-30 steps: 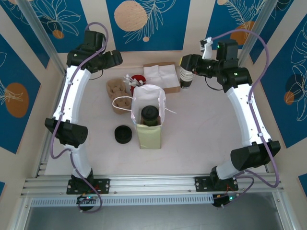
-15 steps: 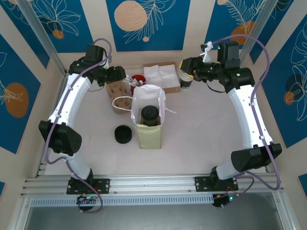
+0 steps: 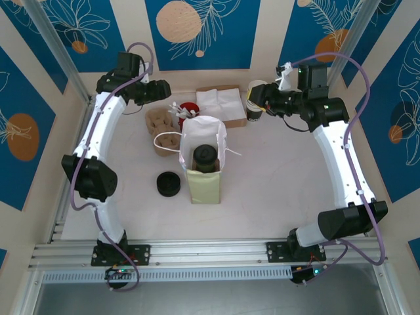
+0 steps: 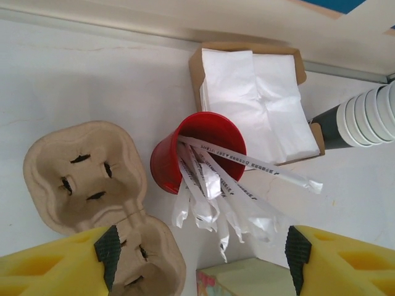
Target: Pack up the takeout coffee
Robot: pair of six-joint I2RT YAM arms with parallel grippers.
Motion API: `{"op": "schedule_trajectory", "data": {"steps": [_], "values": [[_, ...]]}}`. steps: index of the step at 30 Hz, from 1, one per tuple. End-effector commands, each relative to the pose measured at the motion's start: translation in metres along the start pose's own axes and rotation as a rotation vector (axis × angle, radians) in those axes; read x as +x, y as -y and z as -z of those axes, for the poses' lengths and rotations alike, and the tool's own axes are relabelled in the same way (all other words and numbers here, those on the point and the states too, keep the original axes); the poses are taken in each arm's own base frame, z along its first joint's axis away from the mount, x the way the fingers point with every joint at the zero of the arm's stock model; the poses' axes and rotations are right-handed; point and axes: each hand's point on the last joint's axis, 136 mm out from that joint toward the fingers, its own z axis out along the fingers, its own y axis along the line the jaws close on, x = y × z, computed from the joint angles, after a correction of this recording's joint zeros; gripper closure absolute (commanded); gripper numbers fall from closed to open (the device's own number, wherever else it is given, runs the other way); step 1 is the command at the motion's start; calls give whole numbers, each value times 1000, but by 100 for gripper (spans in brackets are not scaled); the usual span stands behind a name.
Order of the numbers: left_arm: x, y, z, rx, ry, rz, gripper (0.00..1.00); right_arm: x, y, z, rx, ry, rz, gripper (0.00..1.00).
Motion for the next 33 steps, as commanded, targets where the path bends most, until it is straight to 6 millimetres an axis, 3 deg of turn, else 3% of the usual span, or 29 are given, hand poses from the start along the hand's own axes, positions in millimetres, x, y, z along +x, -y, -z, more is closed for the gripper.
{"op": "schedule_trajectory", "data": {"steps": [1,9,13,18,33], "values": [[-12,-6,1,42,11,7,32,-6,0,9,2,60,49,63],[-10,-44,-8,116,111,61,41,-7,1,13,-2,110,128,66],[1,-52,-24,206,132,38,43,-6,-1,16,-7,127,185,66],[15,-47,-49,329,79,38,47,-5,5,14,1,130,198,68],[34,-29,-70,378,-6,24,54,-1,22,-1,13,92,170,68]]}}
